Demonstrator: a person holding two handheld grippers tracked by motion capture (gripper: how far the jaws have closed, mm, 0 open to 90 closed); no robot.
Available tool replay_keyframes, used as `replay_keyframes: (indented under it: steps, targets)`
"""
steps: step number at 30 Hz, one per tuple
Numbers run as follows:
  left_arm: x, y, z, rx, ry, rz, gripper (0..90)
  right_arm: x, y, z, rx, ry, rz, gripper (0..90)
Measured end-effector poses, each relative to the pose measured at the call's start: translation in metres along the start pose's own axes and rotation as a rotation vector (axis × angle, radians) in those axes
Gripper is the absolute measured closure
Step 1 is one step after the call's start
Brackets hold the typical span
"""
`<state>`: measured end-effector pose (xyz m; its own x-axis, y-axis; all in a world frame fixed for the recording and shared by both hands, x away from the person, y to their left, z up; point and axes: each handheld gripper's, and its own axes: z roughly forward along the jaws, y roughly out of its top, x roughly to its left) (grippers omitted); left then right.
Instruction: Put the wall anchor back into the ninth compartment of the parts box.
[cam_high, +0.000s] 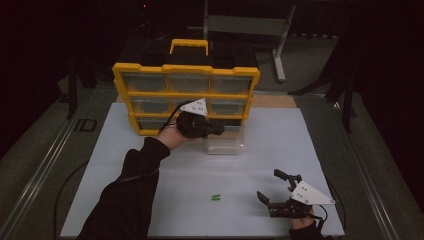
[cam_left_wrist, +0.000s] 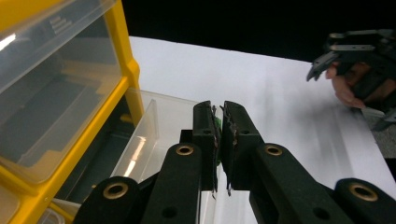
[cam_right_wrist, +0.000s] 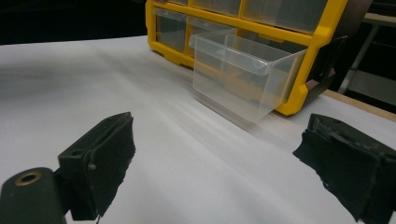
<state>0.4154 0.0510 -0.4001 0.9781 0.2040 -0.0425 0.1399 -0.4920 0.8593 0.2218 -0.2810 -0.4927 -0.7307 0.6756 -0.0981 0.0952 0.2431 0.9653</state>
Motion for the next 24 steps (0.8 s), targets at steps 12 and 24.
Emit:
replay_keyframes:
  steps: [12, 24]
  targets:
    - [0.008, -0.010, 0.024, 0.093, 0.053, -0.036, 84.6, 0.000, 0.000, -0.001, -0.003, -0.001, 0.008, 9.1]
    - [0.013, -0.012, 0.023, 0.107, 0.071, -0.110, 64.2, 0.000, 0.000, 0.000, -0.002, 0.001, 0.006, 9.1]
